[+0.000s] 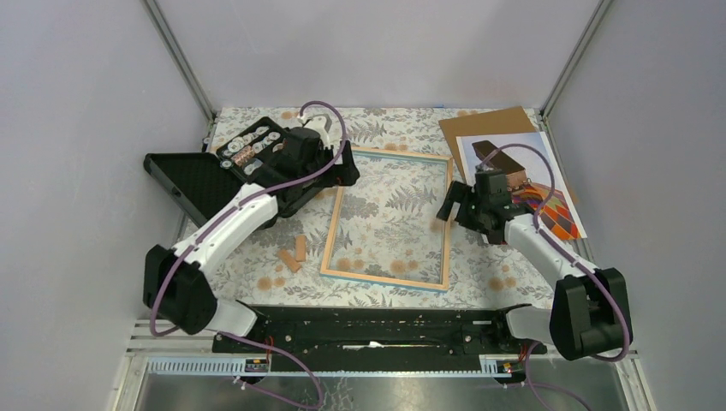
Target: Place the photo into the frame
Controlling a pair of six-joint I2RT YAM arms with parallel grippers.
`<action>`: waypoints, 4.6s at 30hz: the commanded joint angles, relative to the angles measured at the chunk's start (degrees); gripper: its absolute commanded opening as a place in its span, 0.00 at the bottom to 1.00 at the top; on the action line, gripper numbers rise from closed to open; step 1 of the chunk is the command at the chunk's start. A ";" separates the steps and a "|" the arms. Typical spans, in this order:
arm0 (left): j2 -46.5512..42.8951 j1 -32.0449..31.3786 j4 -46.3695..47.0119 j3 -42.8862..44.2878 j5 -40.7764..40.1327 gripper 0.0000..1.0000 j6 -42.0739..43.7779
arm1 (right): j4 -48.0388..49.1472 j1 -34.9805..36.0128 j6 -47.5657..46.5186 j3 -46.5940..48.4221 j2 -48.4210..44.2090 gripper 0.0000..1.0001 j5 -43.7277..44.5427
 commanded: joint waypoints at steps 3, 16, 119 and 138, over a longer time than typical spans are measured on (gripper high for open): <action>-8.95 0.08 5.13 -2.16 6.80 0.98 -1.00 | -0.57 -10.24 5.73 3.77 -2.79 1.00 2.12; -15.28 -0.69 5.59 -2.54 7.93 0.99 -1.21 | -20.76 -3.73 -4.45 15.73 11.37 1.00 29.40; -25.16 -0.25 8.13 -8.01 -8.58 0.99 -2.58 | -37.97 -10.27 4.36 0.00 -24.82 0.00 -27.02; -24.29 -0.28 8.17 -8.05 -7.38 0.99 -2.94 | -29.95 -10.19 0.24 0.16 -20.40 0.00 -28.17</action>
